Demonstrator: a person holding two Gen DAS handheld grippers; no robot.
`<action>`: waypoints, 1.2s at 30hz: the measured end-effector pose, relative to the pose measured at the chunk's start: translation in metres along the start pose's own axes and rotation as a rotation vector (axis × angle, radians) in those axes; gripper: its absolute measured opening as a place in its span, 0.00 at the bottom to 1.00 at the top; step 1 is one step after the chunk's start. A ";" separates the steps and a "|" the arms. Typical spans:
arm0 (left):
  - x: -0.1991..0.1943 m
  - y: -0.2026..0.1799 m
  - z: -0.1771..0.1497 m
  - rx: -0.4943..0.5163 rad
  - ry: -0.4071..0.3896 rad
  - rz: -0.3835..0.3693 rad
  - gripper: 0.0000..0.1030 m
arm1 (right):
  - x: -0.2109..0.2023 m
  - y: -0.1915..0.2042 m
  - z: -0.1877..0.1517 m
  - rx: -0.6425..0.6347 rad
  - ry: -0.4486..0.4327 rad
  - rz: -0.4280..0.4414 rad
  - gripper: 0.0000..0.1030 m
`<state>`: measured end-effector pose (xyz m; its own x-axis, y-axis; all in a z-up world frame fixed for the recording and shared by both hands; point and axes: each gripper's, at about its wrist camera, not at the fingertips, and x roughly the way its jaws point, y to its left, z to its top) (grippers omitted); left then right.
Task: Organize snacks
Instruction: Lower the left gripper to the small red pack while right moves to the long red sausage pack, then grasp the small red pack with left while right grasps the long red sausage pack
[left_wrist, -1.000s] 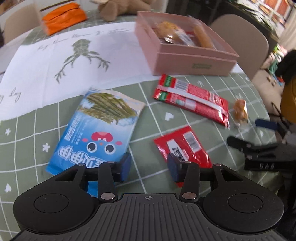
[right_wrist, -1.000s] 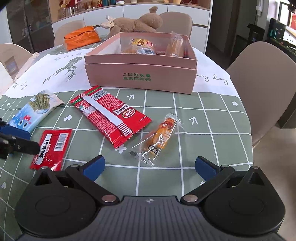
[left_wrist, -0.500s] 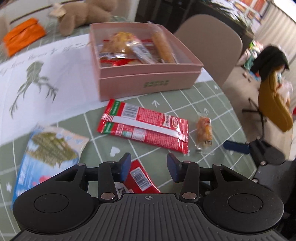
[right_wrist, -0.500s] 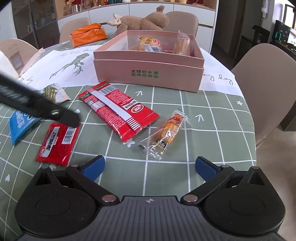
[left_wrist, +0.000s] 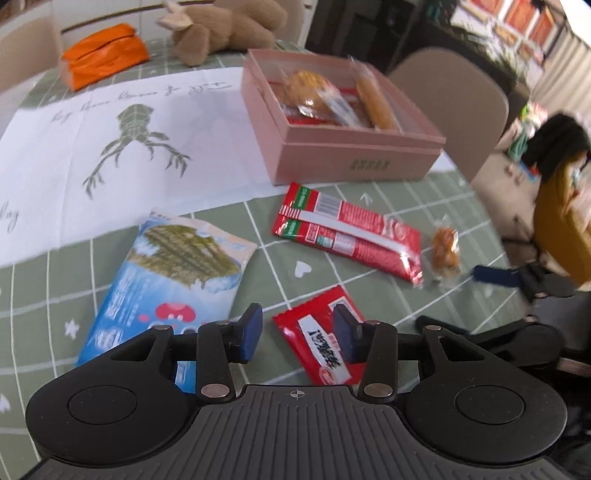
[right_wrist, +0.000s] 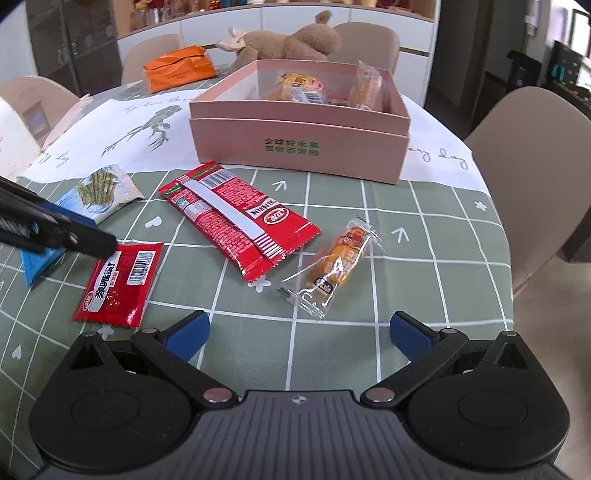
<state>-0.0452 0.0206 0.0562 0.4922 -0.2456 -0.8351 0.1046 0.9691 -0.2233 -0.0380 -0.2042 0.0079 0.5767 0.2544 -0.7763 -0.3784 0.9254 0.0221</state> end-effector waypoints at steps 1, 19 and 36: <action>-0.006 0.004 -0.002 -0.020 -0.008 -0.012 0.45 | 0.001 -0.001 0.003 -0.012 0.010 0.009 1.00; -0.018 -0.002 -0.040 -0.052 0.028 -0.060 0.45 | 0.051 0.032 0.080 -0.126 0.076 0.106 0.84; 0.032 -0.057 -0.005 0.108 0.095 0.091 0.47 | -0.015 0.010 0.036 -0.019 0.045 0.106 0.44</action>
<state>-0.0402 -0.0430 0.0401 0.4203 -0.1532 -0.8944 0.1584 0.9829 -0.0940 -0.0240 -0.1886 0.0427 0.4998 0.3368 -0.7980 -0.4495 0.8884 0.0934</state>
